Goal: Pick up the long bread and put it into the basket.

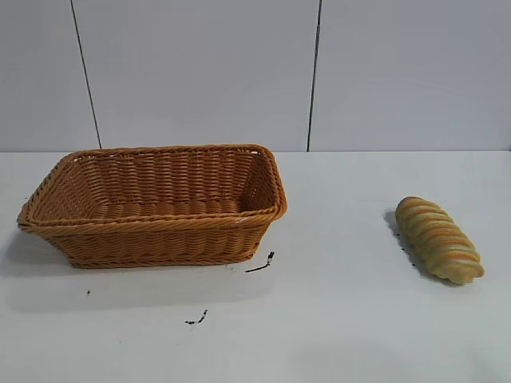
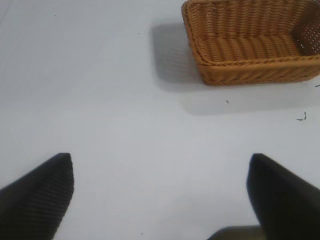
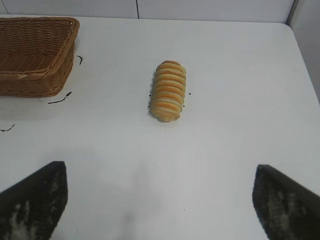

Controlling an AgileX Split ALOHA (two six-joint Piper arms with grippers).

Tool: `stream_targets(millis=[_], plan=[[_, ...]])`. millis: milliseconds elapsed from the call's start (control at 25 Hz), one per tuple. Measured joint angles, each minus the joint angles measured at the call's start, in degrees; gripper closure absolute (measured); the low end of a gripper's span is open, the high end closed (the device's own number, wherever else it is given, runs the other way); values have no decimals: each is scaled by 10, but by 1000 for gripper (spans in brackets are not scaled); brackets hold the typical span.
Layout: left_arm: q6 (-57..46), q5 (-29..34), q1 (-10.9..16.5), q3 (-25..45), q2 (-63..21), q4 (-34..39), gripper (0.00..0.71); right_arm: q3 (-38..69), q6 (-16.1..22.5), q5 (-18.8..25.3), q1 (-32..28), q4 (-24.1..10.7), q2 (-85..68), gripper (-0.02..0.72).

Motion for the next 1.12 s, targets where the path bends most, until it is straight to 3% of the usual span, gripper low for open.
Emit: stream_targets(millis=[480,1120], plan=[[0,0,0,0,0,0,17,-19,0,-2,0,2,36,13],[0,0,0,0,0,0,17,-245,0,-31,0,15,564,13]])
